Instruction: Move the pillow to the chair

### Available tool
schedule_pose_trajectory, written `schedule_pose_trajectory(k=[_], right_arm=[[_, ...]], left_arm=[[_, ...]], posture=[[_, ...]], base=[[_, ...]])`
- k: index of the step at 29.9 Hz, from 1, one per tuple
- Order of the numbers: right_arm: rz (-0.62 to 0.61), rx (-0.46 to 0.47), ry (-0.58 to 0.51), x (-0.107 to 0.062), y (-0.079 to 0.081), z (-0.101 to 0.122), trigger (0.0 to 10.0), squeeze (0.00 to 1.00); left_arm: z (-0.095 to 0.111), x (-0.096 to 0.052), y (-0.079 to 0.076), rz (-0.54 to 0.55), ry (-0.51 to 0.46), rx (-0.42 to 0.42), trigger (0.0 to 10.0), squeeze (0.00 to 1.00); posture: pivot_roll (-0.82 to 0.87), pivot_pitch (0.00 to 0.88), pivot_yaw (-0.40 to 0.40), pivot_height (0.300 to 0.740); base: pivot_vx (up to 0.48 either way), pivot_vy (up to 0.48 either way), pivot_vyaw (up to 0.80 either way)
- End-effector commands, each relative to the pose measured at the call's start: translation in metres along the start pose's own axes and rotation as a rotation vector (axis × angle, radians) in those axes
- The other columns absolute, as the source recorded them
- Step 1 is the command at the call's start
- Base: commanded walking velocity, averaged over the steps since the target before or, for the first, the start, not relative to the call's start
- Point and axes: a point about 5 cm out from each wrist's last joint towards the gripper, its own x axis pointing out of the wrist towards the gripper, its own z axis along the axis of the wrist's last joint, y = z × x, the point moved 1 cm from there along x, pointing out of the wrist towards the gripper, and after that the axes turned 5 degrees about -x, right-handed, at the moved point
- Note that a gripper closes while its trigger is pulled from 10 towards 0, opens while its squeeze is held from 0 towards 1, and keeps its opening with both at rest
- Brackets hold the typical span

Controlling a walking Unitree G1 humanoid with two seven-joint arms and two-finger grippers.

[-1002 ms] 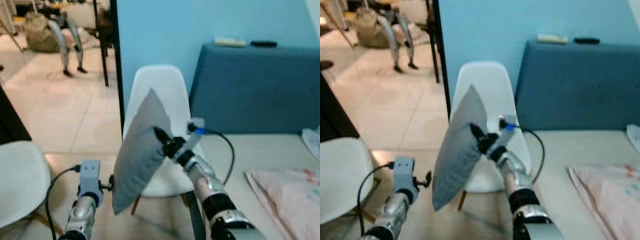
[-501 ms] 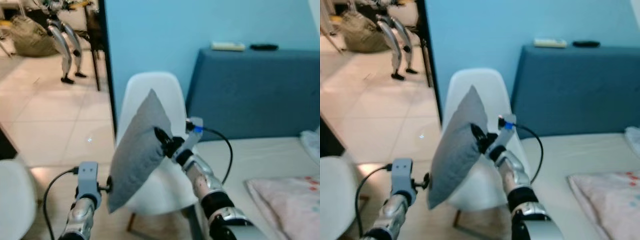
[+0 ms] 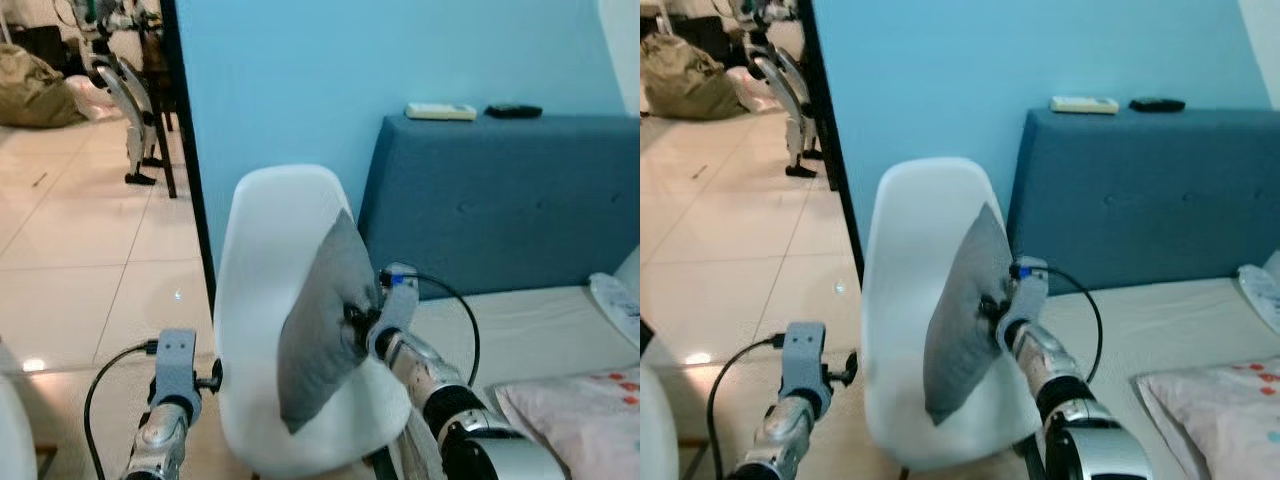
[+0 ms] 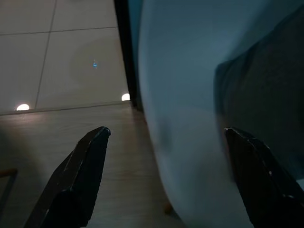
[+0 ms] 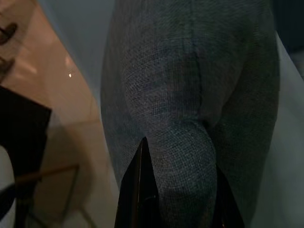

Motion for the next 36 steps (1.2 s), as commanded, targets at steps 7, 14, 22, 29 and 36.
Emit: schedule_pose_trajectory(k=[7,14,22,29,36], right_arm=[[-0.171,-0.084,0.303,-0.005,-0.007,-0.051,10.0,0.00],[-0.383,-0.143,0.381,-0.021,-0.036,-0.069,10.0,0.00],[0.003,-0.024,0.293,-0.005,0.011,-0.066,10.0,0.00],[0.184,-0.230,0.375,0.001,0.046,-0.073,10.0,0.00],[-0.014,-0.323,0.398,-0.001,0.021,-0.070,10.0,0.00]], left_arm=[[-0.007,-0.006,0.002,-0.003,-0.001,0.021,10.0,0.00],[-0.012,-0.011,0.004,0.001,0.003,0.024,10.0,0.00],[-0.016,-0.014,0.007,0.002,0.009,0.033,10.0,0.00],[-0.013,-0.013,0.009,0.004,-0.001,0.038,10.0,0.00],[-0.016,-0.016,0.009,0.006,-0.001,0.043,10.0,0.00]], posture=[[0.15,0.000,-0.064,0.740],[0.17,0.000,-0.063,0.740],[0.16,0.000,-0.050,0.740],[0.17,0.000,-0.050,0.711],[0.18,0.001,-0.051,0.681]], base=[[0.000,0.000,0.00],[0.000,0.000,0.00],[0.000,0.000,0.00],[0.000,0.000,0.00],[0.000,0.000,0.00]])
